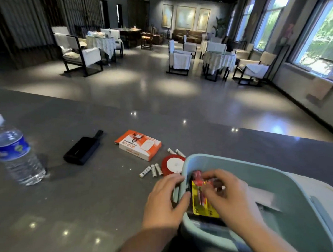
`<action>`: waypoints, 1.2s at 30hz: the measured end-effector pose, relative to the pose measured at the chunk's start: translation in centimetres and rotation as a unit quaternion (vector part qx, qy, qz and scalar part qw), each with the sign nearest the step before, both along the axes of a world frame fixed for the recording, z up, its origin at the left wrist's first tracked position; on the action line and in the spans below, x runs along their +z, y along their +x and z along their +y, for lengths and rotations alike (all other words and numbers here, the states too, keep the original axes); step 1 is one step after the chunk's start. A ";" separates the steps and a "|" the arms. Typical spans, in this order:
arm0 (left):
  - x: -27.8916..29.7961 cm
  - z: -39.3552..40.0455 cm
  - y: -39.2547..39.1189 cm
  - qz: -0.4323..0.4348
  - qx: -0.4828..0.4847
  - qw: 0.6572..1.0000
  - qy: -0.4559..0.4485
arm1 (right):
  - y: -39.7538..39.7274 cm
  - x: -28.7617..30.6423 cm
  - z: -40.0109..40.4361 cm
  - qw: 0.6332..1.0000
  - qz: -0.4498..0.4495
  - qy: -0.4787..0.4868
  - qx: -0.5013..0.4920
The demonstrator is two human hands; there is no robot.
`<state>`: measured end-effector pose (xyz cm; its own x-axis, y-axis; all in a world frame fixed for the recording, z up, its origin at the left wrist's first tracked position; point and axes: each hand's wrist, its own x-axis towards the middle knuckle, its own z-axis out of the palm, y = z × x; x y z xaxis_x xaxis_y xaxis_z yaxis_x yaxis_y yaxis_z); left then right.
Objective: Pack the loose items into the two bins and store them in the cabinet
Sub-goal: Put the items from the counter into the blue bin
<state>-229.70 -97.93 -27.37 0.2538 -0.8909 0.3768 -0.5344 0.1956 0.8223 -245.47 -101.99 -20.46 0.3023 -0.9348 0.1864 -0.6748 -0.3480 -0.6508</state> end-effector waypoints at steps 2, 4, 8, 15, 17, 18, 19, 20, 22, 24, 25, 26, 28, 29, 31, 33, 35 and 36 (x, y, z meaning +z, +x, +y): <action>-0.9 0.7 1.6 0.001 0.011 1.000 0.023 | 2.1 -0.1 1.3 0.999 -0.016 0.007 0.032; -1.8 1.2 3.8 -0.004 0.024 0.997 0.067 | 4.2 0.0 2.5 0.997 -0.011 0.022 0.067; -3.1 1.8 8.5 -0.013 0.044 0.991 0.122 | 8.1 -0.2 4.2 0.994 -0.016 0.052 0.099; -4.1 0.7 14.5 -0.024 0.040 0.982 0.182 | 13.9 -4.9 3.9 0.993 0.060 0.087 0.049; -4.4 -0.4 15.2 -0.049 0.024 0.978 0.203 | 14.9 -6.9 2.6 0.994 0.059 0.092 0.021; -4.5 -1.0 15.4 -0.059 0.016 0.976 0.208 | 15.4 -7.6 2.0 0.994 0.057 0.096 0.004; -4.6 -1.7 15.5 -0.065 0.006 0.976 0.209 | 15.9 -8.2 1.4 0.994 0.055 0.098 -0.016; -4.5 -2.5 15.5 -0.069 -0.003 0.975 0.210 | 16.2 -8.5 0.7 0.993 0.055 0.098 -0.035; -4.4 -4.2 15.2 -0.079 -0.017 0.974 0.211 | 16.8 -9.1 -0.6 0.991 0.065 0.095 -0.066; -4.2 -5.9 14.6 -0.094 -0.028 0.974 0.207 | 17.2 -9.6 -1.9 0.988 0.082 0.096 -0.085; -4.2 -6.8 14.3 -0.105 -0.032 0.973 0.202 | 17.3 -9.7 -2.6 0.988 0.083 0.096 -0.088; -4.2 -7.7 14.1 -0.120 -0.037 0.972 0.199 | 17.4 -10.0 -3.1 0.988 0.081 0.095 -0.089; -4.3 -9.0 13.8 -0.150 -0.050 0.967 0.199 | 17.5 -10.3 -3.9 0.989 0.078 0.088 -0.089; -4.4 -9.6 13.7 -0.162 -0.056 0.964 0.201 | 17.4 -10.4 -4.2 0.989 0.082 0.083 -0.090; -4.7 -10.5 13.7 -0.180 -0.071 0.959 0.206 | 17.4 -10.9 -4.6 0.988 0.101 0.072 -0.087; -4.8 -11.2 13.7 -0.192 -0.087 0.954 0.213 | 17.4 -11.2 -4.9 0.986 0.130 0.061 -0.080; -5.0 -11.5 13.7 -0.201 -0.102 0.951 0.209 | 17.5 -11.2 -5.3 0.983 0.152 0.061 -0.077; -5.1 -11.6 13.7 -0.204 -0.104 0.952 0.203 | 17.6 -11.2 -5.5 0.981 0.164 0.063 -0.076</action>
<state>-215.96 -109.49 -32.47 -0.0381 -0.9991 0.0200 -0.8099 0.0426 0.5850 -227.90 -107.47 -31.67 0.1819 -0.9832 -0.0182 -0.8933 -0.1574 -0.4210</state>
